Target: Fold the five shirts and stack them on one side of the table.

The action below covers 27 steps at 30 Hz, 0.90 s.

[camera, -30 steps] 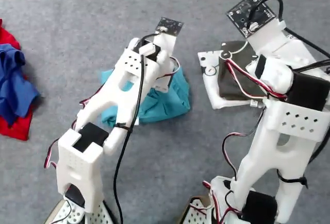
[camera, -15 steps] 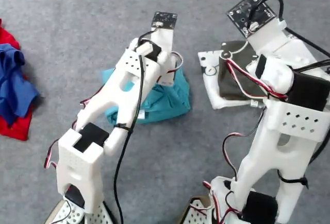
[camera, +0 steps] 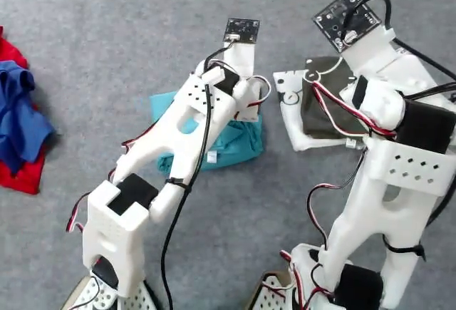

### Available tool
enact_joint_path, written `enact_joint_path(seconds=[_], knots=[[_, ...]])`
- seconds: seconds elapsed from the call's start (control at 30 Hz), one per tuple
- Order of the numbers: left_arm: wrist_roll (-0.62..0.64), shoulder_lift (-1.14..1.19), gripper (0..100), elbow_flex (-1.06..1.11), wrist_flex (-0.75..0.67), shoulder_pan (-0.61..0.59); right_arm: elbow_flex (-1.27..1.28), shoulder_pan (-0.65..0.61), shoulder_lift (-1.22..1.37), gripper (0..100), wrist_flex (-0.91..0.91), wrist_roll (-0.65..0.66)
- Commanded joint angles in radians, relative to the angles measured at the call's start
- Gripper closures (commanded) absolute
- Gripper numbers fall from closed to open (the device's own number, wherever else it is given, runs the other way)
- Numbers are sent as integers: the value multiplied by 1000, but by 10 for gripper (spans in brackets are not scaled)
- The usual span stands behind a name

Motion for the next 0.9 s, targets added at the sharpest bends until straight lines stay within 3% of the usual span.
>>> enact_joint_path(seconds=[0.0, 0.23, 0.33, 0.43, 0.5, 0.6, 0.73, 0.87], knots=[[11, -8, 971, -30, -17, 13, -39, 2, -15, 984, -15, 8], [11, -8, 969, -22, -18, 13, -38, 2, -15, 984, -15, 8], [15, -8, 882, -22, -11, 5, -36, 2, -15, 984, -12, 8], [100, -17, 768, -27, -2, -16, -39, -21, -16, 984, -8, 8], [153, -20, 739, -64, 35, -39, -27, -57, -13, 984, 6, 0], [127, -18, 734, -209, 173, -114, 30, -163, 1, 984, 32, -14], [34, -8, 742, -366, 328, -285, 122, -308, 62, 984, 26, -175], [-71, -8, 863, -294, 344, -452, 182, -477, 182, 984, 28, -365]])
